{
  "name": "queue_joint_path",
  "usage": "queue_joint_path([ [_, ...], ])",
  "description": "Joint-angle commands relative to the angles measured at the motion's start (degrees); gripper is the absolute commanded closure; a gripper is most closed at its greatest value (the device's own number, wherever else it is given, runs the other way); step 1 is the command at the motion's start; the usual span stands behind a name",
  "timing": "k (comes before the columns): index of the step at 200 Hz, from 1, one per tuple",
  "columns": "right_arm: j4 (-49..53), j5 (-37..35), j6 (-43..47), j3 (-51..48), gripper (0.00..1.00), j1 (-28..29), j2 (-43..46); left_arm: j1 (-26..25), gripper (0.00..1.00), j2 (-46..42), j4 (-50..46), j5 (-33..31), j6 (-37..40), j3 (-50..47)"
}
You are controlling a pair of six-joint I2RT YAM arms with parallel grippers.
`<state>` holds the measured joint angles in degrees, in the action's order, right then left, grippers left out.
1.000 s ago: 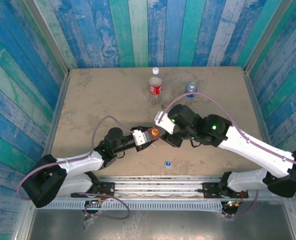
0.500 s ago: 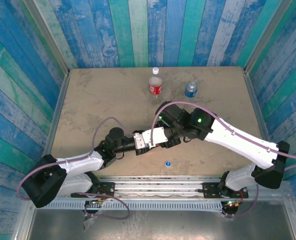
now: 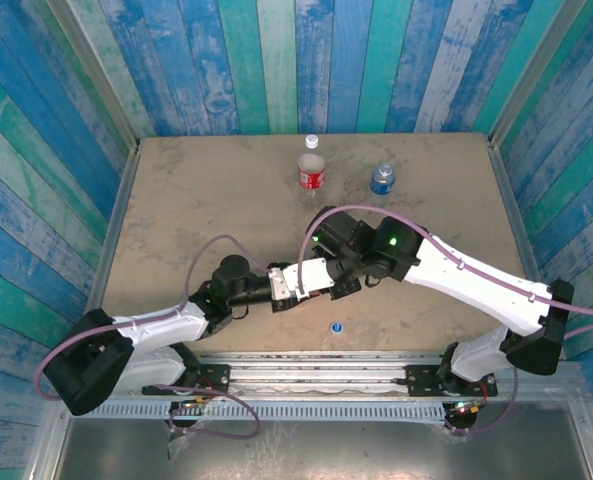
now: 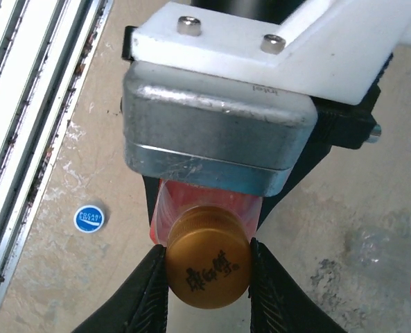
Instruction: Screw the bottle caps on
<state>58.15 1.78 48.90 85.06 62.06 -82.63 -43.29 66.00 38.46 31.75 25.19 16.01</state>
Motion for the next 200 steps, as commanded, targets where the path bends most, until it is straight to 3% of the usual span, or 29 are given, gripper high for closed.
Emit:
queue_joint_path([
  [1, -7.6, -7.93, -23.11, -2.5, 0.89, 0.45, 1.11, 0.07, 0.46, -0.78, 1.55, -3.62, -0.24, 1.5],
  [16, -13.53, -19.1, -45.12, -4.03, 0.99, 0.38, 1.99, 0.05, 0.46, -0.87, 2.36, -6.43, 0.16, 1.14],
  [37, -12.66, -22.69, -73.13, -5.3, 0.99, 0.4, 3.5, 0.05, 0.46, -1.29, 0.19, -7.48, 1.56, 1.64],
  [50, -13.4, -21.24, -83.89, -7.79, 0.99, 0.23, 5.01, 0.11, 0.46, -1.33, 0.37, -7.34, 1.71, 1.61],
  [65, -13.93, -16.58, -86.73, -8.87, 0.98, -1.03, 5.89, 0.05, 0.46, -1.01, 0.08, -6.61, 1.88, 1.83],
  [78, -13.89, -13.97, -80.8, -8.47, 0.89, -1.4, 6.39, 0.09, 0.46, -0.71, -0.52, -5.85, 1.91, 2.21],
  [100, -13.24, -6.53, -62.22, -8.98, 0.62, -1.42, 8.72, 0.07, 0.46, -0.61, -1.01, -4.45, 1.93, 2.19],
  [115, -12.31, -3.05, -50.92, -10.53, 0.52, -1.44, 11.14, 0.05, 0.46, -0.1, -1.61, -3.23, 2.01, 2.68],
  [149, -9.27, 3.49, -20.35, -12.76, 0.5, -1.34, 15.47, 0.07, 0.46, -0.33, -1.97, -0.23, 1.88, 2.87],
  [162, -8.58, 2.54, -9.7, -13.82, 0.51, -1.28, 16.09, 0.05, 0.47, -0.35, -2.37, -0.02, 2.18, 2.92],
  [185, -7.84, -1.83, 0.8, -12.53, 0.51, -1.25, 13.94, 0.09, 0.47, 0.22, -4.07, -0.48, 3.22, 3.28],
  [200, -7.55, -2.52, 3.13, -10.81, 0.51, -1.18, 11.77, 0.05, 0.47, 0.51, -4.45, -0.22, 3.38, 3.47],
])
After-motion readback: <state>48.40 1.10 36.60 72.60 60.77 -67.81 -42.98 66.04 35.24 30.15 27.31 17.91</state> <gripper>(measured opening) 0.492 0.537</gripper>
